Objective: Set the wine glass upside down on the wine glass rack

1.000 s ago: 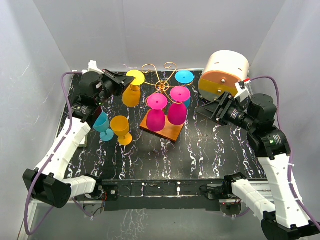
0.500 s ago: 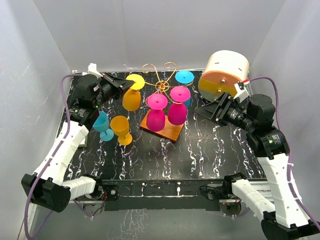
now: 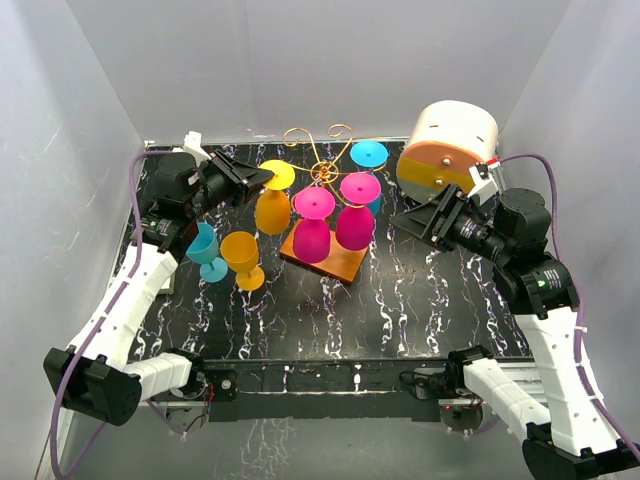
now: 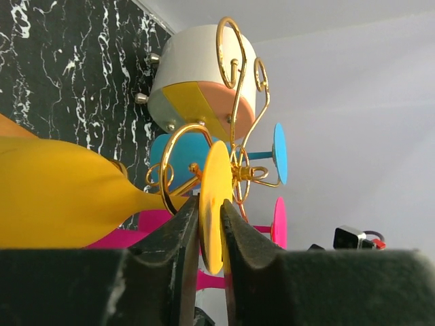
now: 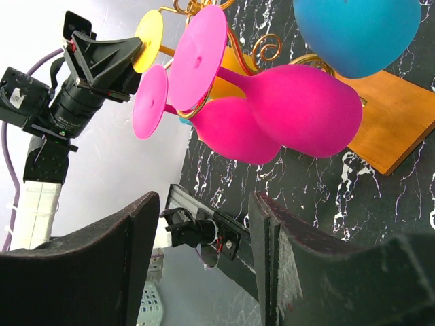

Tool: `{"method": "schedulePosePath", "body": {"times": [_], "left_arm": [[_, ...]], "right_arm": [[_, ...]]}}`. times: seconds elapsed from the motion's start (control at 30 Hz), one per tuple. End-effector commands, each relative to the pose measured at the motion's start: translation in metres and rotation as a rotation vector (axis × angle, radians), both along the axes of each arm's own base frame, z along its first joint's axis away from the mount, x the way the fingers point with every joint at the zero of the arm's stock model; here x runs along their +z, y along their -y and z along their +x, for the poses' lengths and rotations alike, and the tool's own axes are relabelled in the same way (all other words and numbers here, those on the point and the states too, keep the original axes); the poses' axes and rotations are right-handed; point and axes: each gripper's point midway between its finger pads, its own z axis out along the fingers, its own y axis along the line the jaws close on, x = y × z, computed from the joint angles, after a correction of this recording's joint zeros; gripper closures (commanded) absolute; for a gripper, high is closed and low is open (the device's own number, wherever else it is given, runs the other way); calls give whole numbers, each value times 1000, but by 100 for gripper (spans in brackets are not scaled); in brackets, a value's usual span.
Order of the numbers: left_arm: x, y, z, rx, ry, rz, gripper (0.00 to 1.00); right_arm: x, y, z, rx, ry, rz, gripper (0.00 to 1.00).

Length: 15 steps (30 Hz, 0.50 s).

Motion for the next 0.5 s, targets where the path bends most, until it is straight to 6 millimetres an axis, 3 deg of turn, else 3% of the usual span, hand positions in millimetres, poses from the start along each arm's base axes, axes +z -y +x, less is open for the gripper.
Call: {"method": "schedulePosePath", "body": {"times": [0.0, 0.27, 0.47], "left_arm": [[17, 3, -16, -62, 47, -16, 79], [9, -2, -22, -54, 10, 23, 68], [6, -5, -29, -59, -13, 52, 66]], "right_arm": [[13, -1, 2, 5, 71, 12, 48], [12, -2, 4, 9, 73, 14, 48], [11, -2, 5, 8, 76, 13, 48]]}}
